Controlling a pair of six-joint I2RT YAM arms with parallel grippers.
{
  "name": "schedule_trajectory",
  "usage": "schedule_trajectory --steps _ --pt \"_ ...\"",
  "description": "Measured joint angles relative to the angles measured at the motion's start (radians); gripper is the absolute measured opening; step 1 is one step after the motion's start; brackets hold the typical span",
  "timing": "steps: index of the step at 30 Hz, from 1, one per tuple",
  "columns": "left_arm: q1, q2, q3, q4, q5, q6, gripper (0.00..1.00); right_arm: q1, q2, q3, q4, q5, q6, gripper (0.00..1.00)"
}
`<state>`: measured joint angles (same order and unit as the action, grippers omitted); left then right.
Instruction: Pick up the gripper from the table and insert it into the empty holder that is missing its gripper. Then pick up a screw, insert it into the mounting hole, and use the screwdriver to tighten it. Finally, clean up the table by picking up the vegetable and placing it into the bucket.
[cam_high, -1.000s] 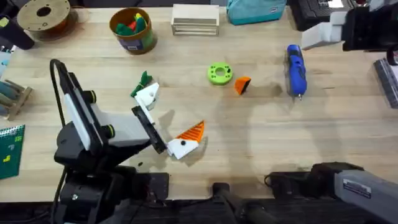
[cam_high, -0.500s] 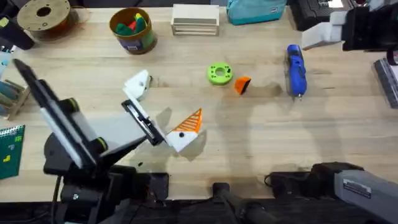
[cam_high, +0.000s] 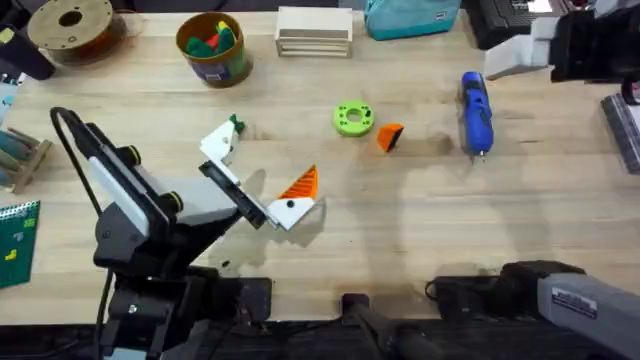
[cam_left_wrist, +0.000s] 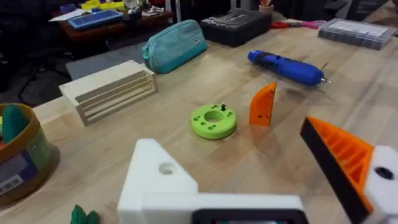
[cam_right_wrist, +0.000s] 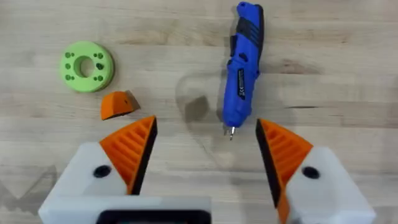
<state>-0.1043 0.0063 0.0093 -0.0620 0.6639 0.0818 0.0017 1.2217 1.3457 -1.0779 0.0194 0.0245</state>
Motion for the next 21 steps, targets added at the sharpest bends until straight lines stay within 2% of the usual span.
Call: schedule_trajectory --steps 8,11,18,21 --pt "0.0 0.0 0.0 0.0 -0.003 0.0 0.995 0.006 0.019 -0.009 0.001 -0.124 0.06 0.946" --pt "0.0 0.0 0.0 0.0 -0.003 0.0 0.995 0.049 0.052 -0.042 0.004 -0.141 0.08 0.946" --pt "0.0 0.0 0.0 0.0 -0.003 0.0 0.995 0.289 0.147 -0.067 0.13 -0.105 0.076 0.947" --pt "0.0 0.0 0.0 0.0 -0.003 0.0 0.995 0.387 0.175 -0.067 0.153 -0.094 0.05 0.983"
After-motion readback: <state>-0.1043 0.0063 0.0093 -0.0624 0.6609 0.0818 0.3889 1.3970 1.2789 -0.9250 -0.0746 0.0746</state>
